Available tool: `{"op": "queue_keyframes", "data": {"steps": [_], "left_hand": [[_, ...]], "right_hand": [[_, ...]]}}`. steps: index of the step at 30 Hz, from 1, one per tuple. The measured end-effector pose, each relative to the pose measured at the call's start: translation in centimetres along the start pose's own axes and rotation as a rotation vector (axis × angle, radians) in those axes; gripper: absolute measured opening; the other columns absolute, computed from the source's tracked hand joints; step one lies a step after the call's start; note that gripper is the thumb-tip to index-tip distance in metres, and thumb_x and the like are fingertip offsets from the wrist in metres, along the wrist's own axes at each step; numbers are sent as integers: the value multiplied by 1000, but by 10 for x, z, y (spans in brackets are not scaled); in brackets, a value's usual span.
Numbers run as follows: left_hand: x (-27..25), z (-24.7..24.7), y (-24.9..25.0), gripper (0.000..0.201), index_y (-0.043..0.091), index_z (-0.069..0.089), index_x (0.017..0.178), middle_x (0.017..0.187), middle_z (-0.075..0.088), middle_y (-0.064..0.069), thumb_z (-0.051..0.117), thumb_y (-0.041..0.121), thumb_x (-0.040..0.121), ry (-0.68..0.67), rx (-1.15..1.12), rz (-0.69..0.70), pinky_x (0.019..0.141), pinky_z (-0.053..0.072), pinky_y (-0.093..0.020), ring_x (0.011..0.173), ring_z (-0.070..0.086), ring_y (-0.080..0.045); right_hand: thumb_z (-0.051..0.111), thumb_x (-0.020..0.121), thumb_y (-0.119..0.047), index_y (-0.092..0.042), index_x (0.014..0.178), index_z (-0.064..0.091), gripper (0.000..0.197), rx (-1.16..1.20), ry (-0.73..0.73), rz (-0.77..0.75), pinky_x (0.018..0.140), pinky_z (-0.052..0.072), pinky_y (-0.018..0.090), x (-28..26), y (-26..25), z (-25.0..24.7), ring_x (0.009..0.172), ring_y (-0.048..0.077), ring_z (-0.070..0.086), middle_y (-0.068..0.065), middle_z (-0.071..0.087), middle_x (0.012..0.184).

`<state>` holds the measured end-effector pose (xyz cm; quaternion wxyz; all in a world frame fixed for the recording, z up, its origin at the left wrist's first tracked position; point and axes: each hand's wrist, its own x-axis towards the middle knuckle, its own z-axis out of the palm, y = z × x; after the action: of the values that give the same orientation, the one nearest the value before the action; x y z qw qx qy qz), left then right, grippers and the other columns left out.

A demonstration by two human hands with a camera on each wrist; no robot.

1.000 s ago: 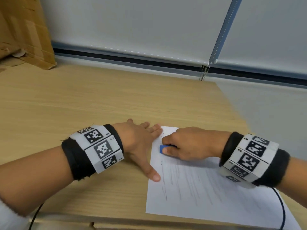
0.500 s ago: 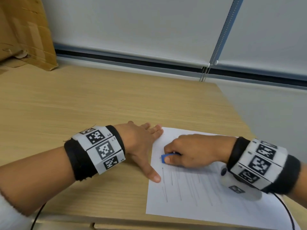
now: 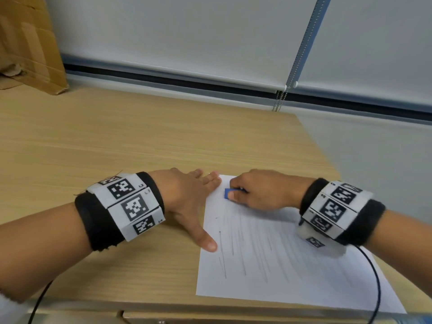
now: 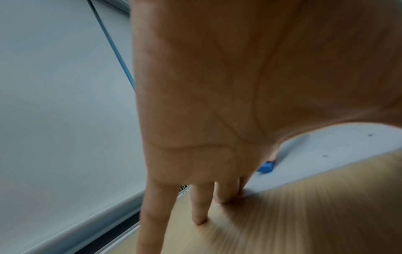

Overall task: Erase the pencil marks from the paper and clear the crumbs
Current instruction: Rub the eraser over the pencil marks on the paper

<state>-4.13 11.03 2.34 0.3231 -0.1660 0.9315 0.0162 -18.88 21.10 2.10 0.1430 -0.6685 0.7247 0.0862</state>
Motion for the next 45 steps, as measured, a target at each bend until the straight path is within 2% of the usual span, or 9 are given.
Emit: {"op": "queue_keyframes", "data": {"steps": [6, 12, 14, 17, 23, 28, 34, 40, 45], "left_hand": [[3, 2, -1, 140, 24, -26, 149, 154, -31, 15, 59, 87, 57, 5, 6, 2, 119, 9, -49, 147, -17, -14], [1, 1, 0, 138, 23, -26, 149, 154, -30, 16, 59, 86, 59, 5, 10, 0, 119, 9, -48, 146, -18, -13], [1, 1, 0, 139, 23, -26, 149, 154, -30, 15, 59, 86, 59, 3, 5, 0, 119, 7, -50, 146, -19, -14], [4, 2, 0, 139, 23, -26, 149, 154, -31, 15, 59, 86, 58, -1, 8, 1, 119, 10, -50, 146, -18, -14], [1, 1, 0, 138, 24, -26, 149, 155, -30, 15, 60, 85, 59, 1, -3, -6, 119, 6, -49, 146, -19, -13], [4, 1, 0, 139, 23, -27, 148, 154, -31, 15, 59, 86, 58, -5, 13, -5, 119, 10, -50, 146, -18, -15], [3, 2, 0, 140, 23, -26, 149, 155, -29, 15, 59, 86, 58, 0, 10, -6, 119, 7, -48, 146, -18, -13], [5, 1, 0, 140, 23, -26, 149, 154, -32, 15, 61, 85, 58, -1, 0, -3, 119, 9, -50, 146, -18, -14], [3, 2, -2, 140, 24, -26, 149, 154, -30, 17, 60, 86, 58, 8, -2, 2, 119, 7, -46, 146, -19, -12]], "right_hand": [[39, 98, -43, -24, 69, 40, 34, -15, -152, -93, 63, 40, 34, -24, -16, 8, 60, 13, 45, -6, 48, 65], [37, 98, -42, -23, 66, 39, 37, -17, 10, 6, 59, 36, 33, 3, -1, 0, 63, 17, 46, -5, 48, 66], [38, 98, -41, -24, 67, 38, 36, -37, -54, -43, 60, 36, 34, -9, -7, 4, 60, 12, 44, -7, 46, 65], [38, 98, -44, -21, 73, 44, 34, -35, -164, -99, 66, 43, 38, -25, -20, 8, 64, 17, 48, -5, 49, 66], [38, 98, -43, -24, 67, 40, 37, -11, -15, 23, 63, 35, 33, 6, 2, -4, 66, 19, 47, -6, 48, 68], [39, 97, -43, -21, 75, 44, 32, -78, -160, -100, 61, 36, 33, -25, -19, 9, 60, 11, 45, -6, 48, 66], [39, 98, -41, -24, 66, 38, 36, -44, 2, 19, 59, 35, 33, 3, -1, -1, 62, 16, 45, -6, 47, 67], [39, 97, -43, -24, 72, 41, 32, -54, -156, -100, 65, 41, 35, -31, -25, 9, 61, 13, 45, -6, 48, 66], [39, 98, -42, -23, 68, 42, 36, -40, -20, 7, 64, 41, 36, -1, -1, -2, 63, 17, 48, -6, 50, 67]]}}
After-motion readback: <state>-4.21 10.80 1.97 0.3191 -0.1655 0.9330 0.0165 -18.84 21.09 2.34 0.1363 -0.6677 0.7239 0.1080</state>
